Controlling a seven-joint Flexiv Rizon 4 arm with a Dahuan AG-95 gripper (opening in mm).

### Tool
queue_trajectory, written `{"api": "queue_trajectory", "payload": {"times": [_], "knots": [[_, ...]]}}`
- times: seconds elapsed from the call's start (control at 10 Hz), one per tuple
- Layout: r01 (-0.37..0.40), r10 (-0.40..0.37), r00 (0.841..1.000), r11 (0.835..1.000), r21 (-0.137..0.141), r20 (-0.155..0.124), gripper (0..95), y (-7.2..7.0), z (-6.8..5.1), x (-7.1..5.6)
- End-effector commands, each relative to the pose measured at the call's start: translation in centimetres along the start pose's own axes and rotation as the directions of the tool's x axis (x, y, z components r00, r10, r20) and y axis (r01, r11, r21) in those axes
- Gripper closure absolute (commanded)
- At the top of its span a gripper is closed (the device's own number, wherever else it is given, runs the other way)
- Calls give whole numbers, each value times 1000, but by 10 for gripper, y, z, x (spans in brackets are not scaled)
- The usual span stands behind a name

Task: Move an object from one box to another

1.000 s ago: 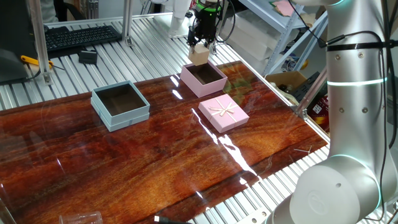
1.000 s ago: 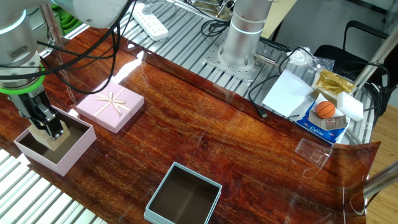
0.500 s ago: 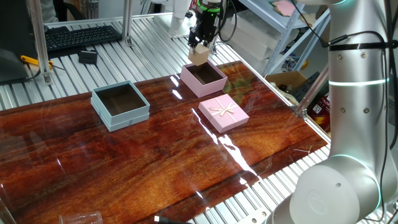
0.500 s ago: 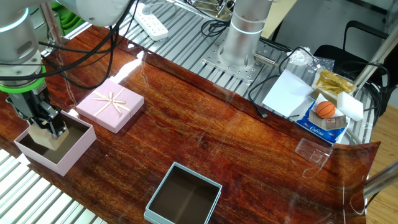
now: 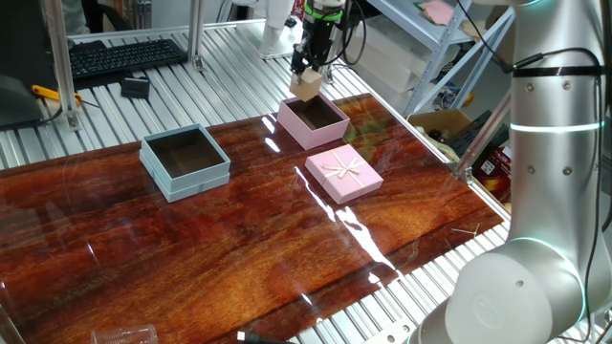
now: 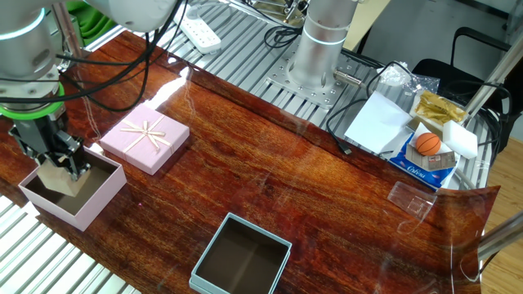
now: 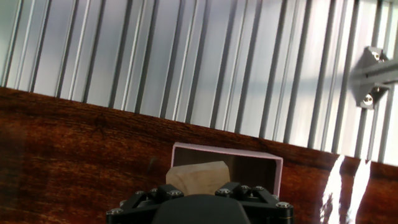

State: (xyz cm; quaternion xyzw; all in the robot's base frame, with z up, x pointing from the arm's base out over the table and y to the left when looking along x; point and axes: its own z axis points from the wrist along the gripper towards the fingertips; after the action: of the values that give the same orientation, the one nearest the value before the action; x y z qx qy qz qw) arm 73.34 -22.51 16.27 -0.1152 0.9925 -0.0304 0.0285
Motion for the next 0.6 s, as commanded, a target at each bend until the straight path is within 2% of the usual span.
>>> {"api": "queue_trajectory", "payload": {"times": [0.1, 0.2, 0.4, 0.6], "knots": [[12, -11, 1000, 999, -30, 17, 950, 0, 0, -1], [6, -5, 998, 1000, -8, 56, 950, 0, 0, -1], [-7, 8, 998, 1000, -13, 61, 950, 0, 0, -1], [-10, 10, 998, 1000, -6, 61, 950, 0, 0, -1]]}}
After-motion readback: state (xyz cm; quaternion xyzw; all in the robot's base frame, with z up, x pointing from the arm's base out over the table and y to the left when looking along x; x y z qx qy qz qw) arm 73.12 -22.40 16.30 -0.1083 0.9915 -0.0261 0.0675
